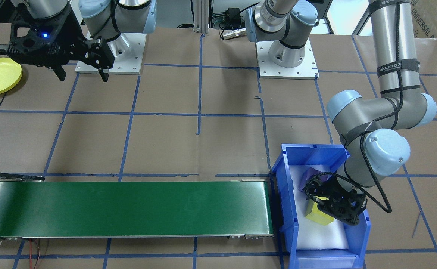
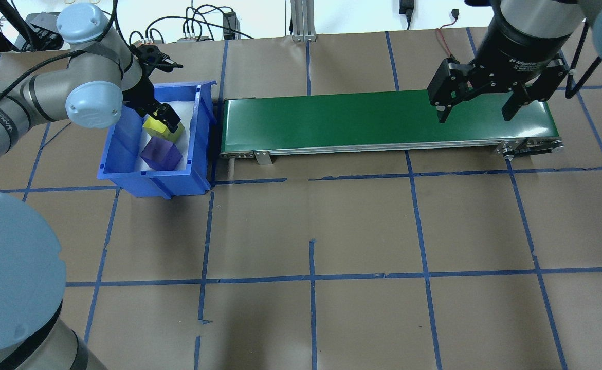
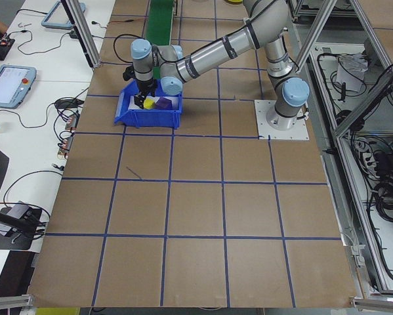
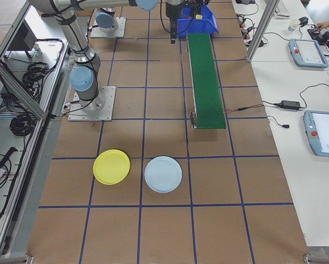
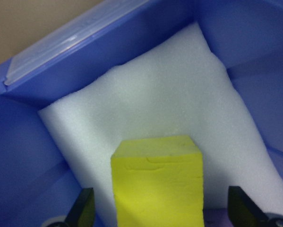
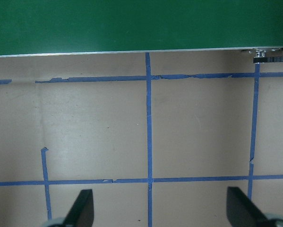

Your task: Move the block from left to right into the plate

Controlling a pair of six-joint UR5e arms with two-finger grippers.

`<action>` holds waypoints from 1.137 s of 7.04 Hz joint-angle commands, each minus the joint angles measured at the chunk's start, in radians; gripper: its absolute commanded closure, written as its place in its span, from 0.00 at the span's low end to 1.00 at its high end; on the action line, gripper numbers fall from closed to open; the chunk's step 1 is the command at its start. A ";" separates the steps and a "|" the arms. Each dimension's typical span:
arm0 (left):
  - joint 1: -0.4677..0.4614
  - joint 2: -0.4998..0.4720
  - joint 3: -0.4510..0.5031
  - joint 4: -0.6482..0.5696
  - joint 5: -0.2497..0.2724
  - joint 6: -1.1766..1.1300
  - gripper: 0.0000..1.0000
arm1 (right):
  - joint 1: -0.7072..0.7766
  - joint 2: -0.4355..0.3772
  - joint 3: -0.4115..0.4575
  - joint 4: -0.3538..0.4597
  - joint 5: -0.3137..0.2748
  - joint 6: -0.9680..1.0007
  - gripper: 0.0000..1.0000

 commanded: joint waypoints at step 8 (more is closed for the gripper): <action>0.002 -0.018 0.024 0.108 -0.007 -0.003 0.60 | 0.000 0.002 0.000 0.000 0.000 0.000 0.00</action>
